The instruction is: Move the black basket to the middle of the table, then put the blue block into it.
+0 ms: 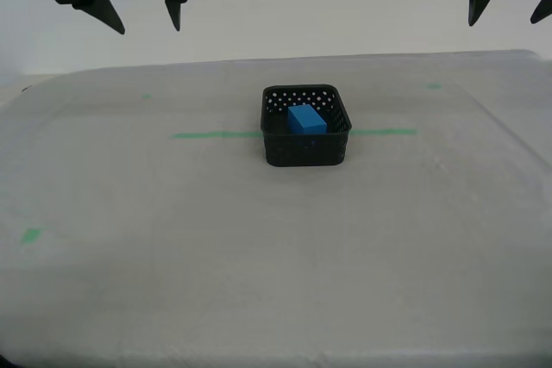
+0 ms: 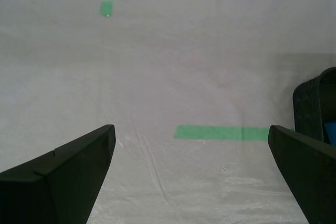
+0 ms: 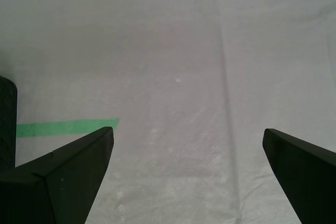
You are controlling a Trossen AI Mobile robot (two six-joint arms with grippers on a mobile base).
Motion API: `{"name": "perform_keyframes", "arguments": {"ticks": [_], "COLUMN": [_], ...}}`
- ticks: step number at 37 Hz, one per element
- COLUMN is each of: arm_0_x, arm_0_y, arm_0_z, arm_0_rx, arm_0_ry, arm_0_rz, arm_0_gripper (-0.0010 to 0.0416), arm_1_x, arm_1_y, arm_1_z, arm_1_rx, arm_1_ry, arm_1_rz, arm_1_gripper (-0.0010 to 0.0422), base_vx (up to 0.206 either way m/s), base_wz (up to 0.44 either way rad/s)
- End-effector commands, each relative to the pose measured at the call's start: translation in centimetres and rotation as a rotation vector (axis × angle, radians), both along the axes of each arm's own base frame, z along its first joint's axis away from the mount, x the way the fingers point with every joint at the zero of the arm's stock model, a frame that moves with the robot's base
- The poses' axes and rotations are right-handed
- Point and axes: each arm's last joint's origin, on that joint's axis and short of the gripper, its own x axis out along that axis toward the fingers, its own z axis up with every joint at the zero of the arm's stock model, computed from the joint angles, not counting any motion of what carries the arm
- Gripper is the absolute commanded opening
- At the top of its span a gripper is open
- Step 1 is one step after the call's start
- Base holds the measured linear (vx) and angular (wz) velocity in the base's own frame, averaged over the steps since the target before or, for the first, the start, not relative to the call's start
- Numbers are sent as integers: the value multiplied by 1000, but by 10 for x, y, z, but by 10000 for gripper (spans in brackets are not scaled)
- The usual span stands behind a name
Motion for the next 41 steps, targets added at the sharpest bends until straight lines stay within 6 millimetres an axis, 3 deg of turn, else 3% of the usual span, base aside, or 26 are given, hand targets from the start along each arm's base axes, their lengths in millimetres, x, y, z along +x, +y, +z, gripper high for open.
{"name": "perform_keyframes", "arguments": {"ticks": [1,41], "arm_0_x": [0,0], "arm_0_y": [0,0], "arm_0_z": [0,0], "arm_0_rx": [-2,-2], "arm_0_ry": [-1,-1], "arm_0_rz": [-1,-1], "arm_0_gripper": [398,399], "arm_1_x": [0,0], "arm_1_y": [0,0], "arm_1_z": [0,0], "arm_1_rx": [-1,-1], "arm_1_ry": [-1,-1], "arm_1_rz": [-2,-2], "arm_1_gripper": [400,400], "base_vx": [0,0], "base_wz": [0,0]}}
